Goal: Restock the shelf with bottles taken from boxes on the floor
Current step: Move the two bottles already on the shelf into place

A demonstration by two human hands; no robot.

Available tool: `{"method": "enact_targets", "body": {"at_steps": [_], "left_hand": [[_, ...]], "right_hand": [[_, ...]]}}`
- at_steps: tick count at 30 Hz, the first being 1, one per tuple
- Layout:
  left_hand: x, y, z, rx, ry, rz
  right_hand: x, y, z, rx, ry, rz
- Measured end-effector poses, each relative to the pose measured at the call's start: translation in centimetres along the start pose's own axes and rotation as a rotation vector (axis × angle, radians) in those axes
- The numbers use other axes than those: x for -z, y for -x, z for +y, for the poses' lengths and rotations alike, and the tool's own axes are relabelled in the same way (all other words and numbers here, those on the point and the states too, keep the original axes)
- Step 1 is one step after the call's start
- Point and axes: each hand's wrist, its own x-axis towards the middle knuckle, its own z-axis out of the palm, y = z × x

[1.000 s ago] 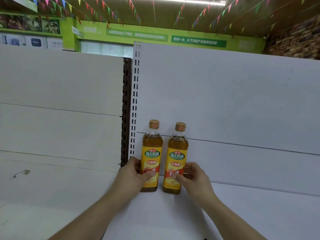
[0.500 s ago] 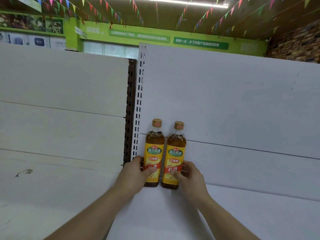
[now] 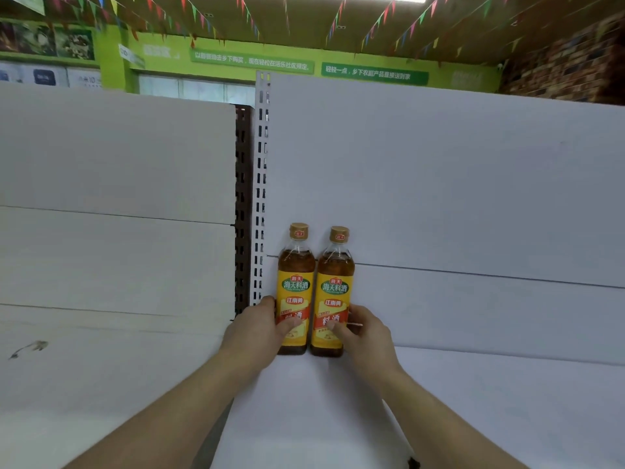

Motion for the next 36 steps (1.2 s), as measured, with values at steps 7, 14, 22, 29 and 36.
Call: {"method": "enact_targets", "body": {"at_steps": [7, 14, 22, 29, 36], "left_hand": [[0.7, -0.6, -0.2, -0.051, -0.024, -0.058], [0.6, -1.1, -0.8, -0.061, 0.023, -0.070], [1.0, -0.6, -1.1, 0.019, 0.042, -0.106], [1.8, 1.7, -0.7, 0.112, 0.364, -0.046], [1.4, 5.1, 3.9, 0.098, 0.632, -0.156]], "right_hand": [[-0.4, 0.3, -0.6, -0.017, 0.031, 0.010], [-1.0, 0.7, -1.0, -0.059, 0.075, 0.060], [-1.8, 1.6, -1.6, -0.192, 0.212, 0.158], [-1.1, 4.0, -2.9, -0.303, 0.093, 0.221], [3.1, 8.5, -3.9, -0.302, -0.024, 0.197]]}}
